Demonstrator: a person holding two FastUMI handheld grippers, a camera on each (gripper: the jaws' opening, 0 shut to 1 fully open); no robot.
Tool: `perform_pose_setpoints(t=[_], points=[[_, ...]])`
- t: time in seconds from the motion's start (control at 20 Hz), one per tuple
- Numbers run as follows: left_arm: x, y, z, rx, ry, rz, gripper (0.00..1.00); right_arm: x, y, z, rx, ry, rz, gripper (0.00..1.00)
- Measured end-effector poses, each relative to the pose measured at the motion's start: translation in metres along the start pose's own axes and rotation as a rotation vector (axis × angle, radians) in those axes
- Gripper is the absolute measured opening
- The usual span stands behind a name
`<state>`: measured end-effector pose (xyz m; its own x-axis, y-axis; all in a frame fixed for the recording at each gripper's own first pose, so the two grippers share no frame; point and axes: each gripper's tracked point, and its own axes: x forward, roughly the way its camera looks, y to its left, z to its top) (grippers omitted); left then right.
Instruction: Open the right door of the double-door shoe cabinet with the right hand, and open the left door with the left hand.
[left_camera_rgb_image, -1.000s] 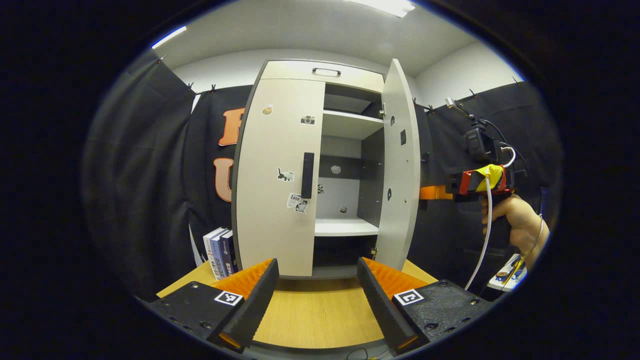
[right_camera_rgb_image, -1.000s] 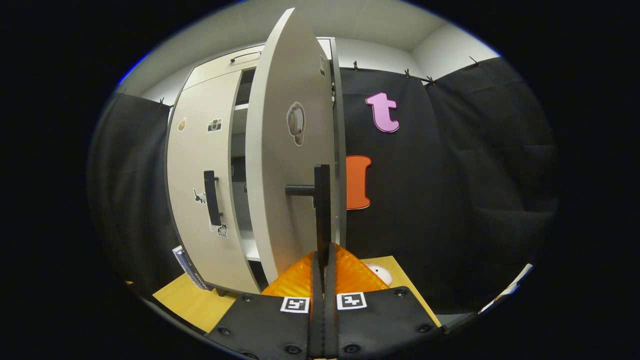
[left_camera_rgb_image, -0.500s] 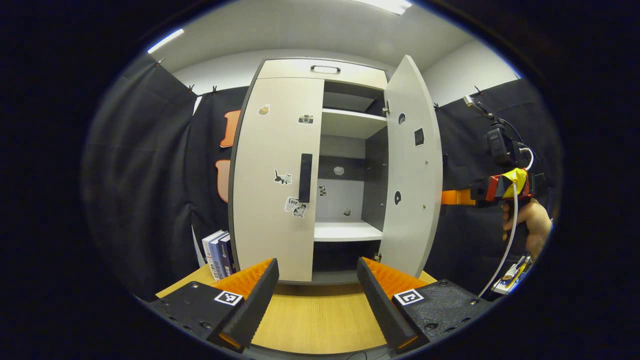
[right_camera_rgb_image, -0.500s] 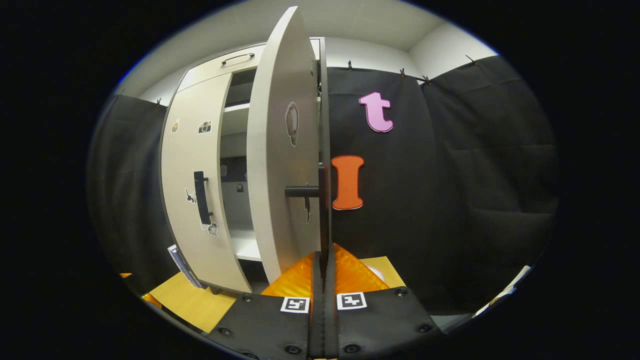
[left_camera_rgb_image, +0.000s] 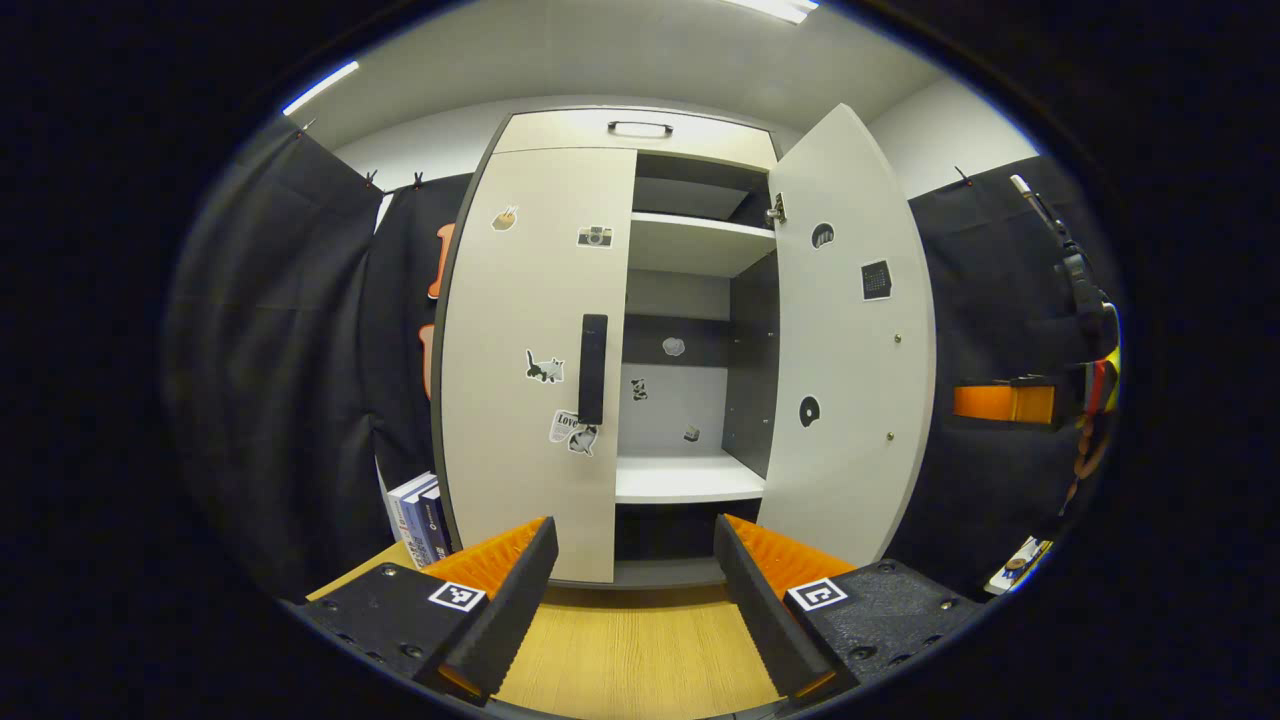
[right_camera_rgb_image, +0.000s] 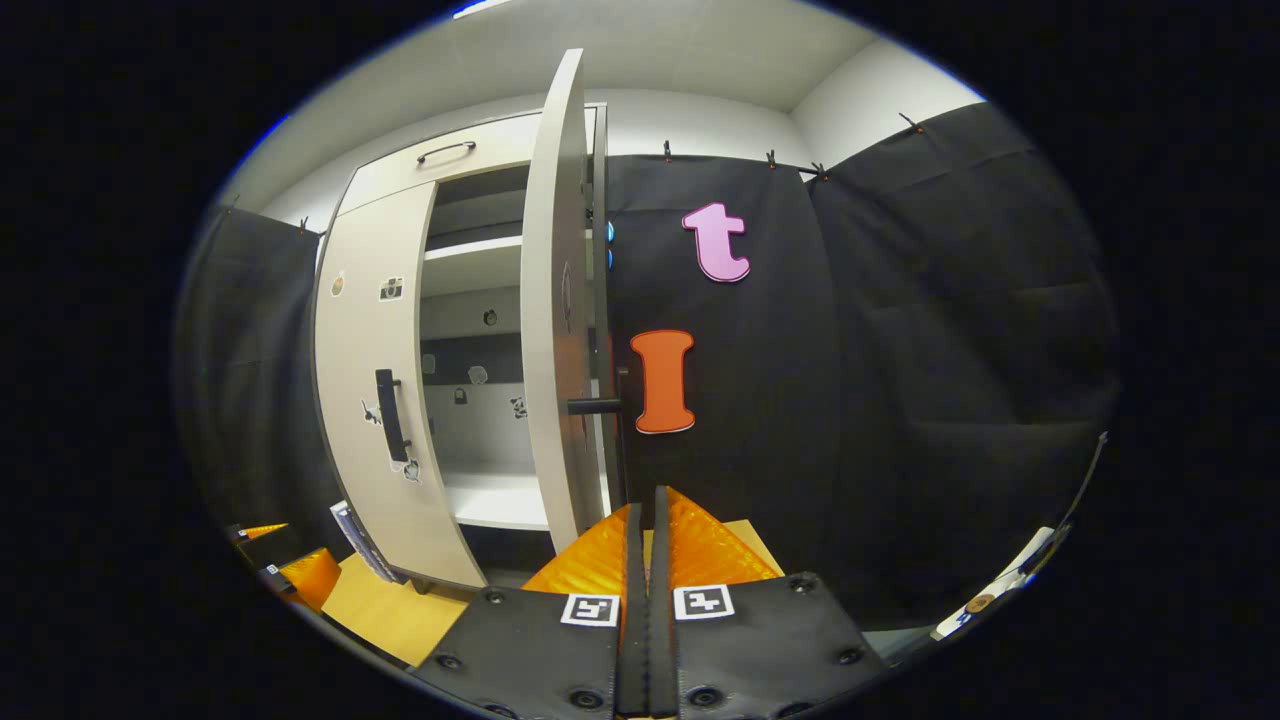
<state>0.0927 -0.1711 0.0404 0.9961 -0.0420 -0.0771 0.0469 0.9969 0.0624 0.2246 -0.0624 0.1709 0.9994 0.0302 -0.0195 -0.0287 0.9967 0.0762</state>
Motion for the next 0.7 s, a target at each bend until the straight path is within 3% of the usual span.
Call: perform_pose_setpoints(t=[0.3, 0.35, 0.5, 0.7], points=[[0.071, 0.017, 0.036, 0.017, -0.047, 0.034, 0.95, -0.003, -0.006, 0.007, -0.035, -0.045, 0.006, 0.08], [0.084, 0.022, 0.044, 0.027, -0.058, 0.042, 0.94, -0.004, -0.002, 0.007, -0.026, -0.048, 0.028, 0.12], [0.123, 0.031, 0.064, 0.067, -0.078, 0.069, 0.97, -0.008, 0.001, 0.004, -0.007, -0.040, 0.047, 0.63], [0.165, 0.030, 0.072, 0.064, -0.079, 0.075, 0.94, -0.010, -0.011, 0.006, -0.031, -0.054, 0.005, 0.98]])
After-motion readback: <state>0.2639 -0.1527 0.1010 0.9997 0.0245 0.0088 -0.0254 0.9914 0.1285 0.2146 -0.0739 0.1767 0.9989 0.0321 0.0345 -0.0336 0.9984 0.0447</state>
